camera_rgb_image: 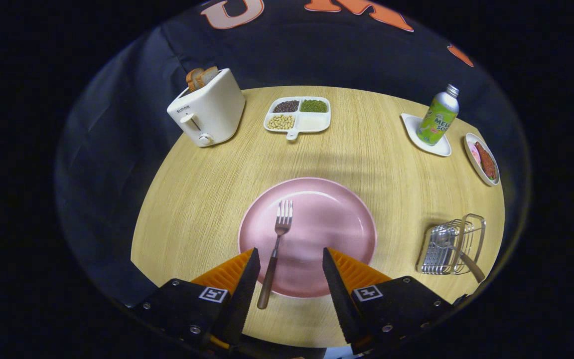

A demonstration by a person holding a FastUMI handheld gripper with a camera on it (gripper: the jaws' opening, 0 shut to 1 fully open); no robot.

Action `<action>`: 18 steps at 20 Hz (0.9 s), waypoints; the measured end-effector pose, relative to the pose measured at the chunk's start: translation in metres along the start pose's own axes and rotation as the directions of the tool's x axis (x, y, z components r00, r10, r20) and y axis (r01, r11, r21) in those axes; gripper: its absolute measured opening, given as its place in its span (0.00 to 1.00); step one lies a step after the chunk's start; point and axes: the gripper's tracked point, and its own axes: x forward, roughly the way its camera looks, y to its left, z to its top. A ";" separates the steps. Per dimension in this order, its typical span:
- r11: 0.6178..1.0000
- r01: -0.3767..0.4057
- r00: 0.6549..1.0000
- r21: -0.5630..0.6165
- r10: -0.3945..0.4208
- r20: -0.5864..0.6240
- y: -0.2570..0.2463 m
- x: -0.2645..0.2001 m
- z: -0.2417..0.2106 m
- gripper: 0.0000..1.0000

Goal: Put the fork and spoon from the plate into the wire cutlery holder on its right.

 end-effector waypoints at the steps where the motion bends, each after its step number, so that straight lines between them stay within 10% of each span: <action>1: 1.000 0.004 1.000 0.007 -0.004 0.002 0.002 0.008 -0.003 0.77; 10: 0.996 0.080 0.997 0.037 -0.079 -0.012 0.007 0.058 -0.038 0.67; 18: 0.994 0.085 0.996 0.075 -0.086 0.016 0.005 0.055 -0.043 0.09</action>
